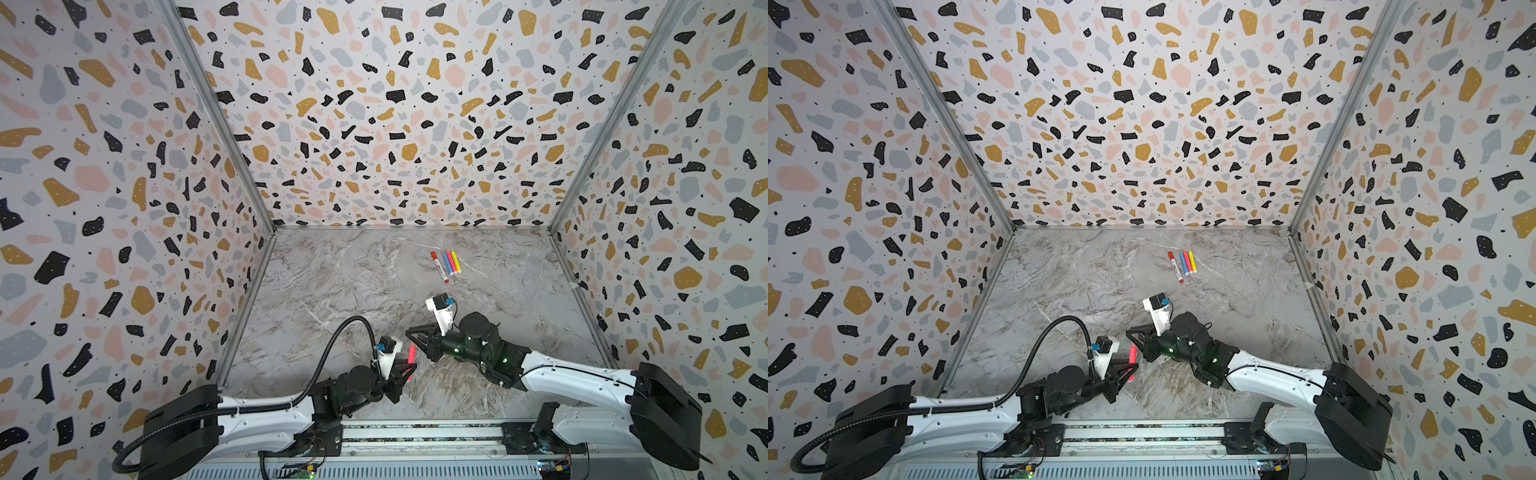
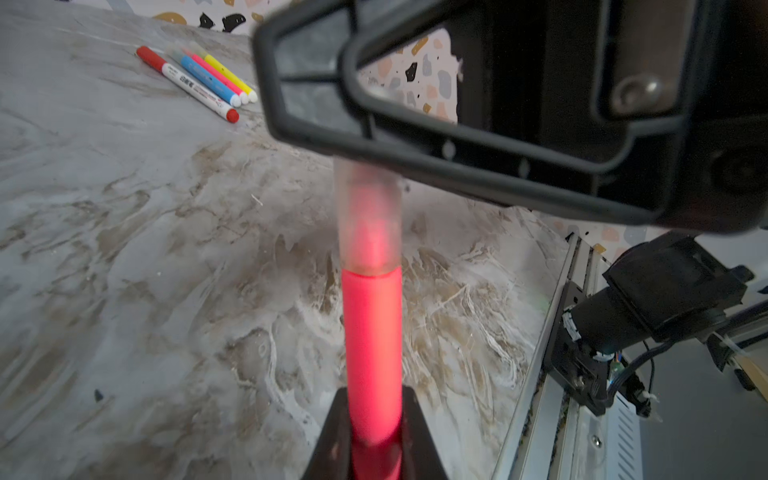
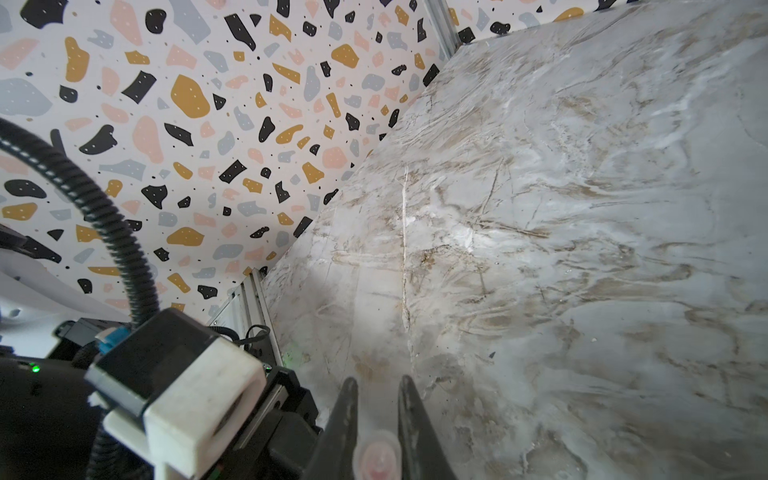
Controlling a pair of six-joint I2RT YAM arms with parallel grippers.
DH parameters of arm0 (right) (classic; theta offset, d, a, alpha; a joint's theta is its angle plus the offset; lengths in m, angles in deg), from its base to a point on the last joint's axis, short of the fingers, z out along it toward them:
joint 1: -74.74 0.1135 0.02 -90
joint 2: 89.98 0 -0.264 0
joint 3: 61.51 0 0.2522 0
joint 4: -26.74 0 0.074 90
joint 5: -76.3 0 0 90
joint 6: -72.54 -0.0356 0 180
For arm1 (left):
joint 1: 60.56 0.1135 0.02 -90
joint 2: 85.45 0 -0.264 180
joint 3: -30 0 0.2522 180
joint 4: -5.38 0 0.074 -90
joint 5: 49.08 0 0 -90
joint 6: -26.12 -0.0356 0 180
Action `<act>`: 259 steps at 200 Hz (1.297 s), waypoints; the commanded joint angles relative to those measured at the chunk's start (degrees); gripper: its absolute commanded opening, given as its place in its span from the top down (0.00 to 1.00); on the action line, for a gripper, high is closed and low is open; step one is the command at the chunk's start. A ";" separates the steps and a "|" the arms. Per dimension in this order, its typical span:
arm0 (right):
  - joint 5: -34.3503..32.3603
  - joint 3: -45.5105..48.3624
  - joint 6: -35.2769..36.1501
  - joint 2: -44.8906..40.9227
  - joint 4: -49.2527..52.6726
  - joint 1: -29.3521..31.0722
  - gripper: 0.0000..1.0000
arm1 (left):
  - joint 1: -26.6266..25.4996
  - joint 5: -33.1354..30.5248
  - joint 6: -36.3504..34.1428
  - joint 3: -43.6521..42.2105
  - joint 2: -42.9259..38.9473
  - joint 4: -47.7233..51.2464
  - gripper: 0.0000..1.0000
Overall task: Insert the pens into the pen caps
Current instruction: 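Lower the clear cap onto the pink highlighter tip with the right gripper, then open the right gripper and draw it back from the capped highlighter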
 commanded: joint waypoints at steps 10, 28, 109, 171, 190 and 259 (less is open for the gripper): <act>-1.98 7.54 -8.64 5.28 -0.05 9.48 1.00 | 2.10 -6.75 0.57 1.69 -8.02 -10.76 1.00; -5.36 8.41 -11.27 8.50 -1.14 14.11 1.00 | 3.15 -7.35 0.53 1.68 -12.07 -9.28 1.00; -8.04 8.38 -17.27 15.08 -3.19 19.78 1.00 | 9.24 -3.67 0.15 3.78 -20.90 -3.77 1.00; -5.50 5.94 -9.31 11.32 -1.76 19.36 1.00 | 10.58 0.75 -1.12 4.60 -19.21 -4.32 1.00; -3.35 3.95 -6.18 8.54 -0.71 16.97 0.98 | 10.60 0.49 -3.34 4.22 -16.54 -2.67 1.00; -7.79 -10.16 9.65 -12.11 16.75 1.67 0.33 | 10.55 4.70 -1.61 -0.31 -11.92 -4.77 1.00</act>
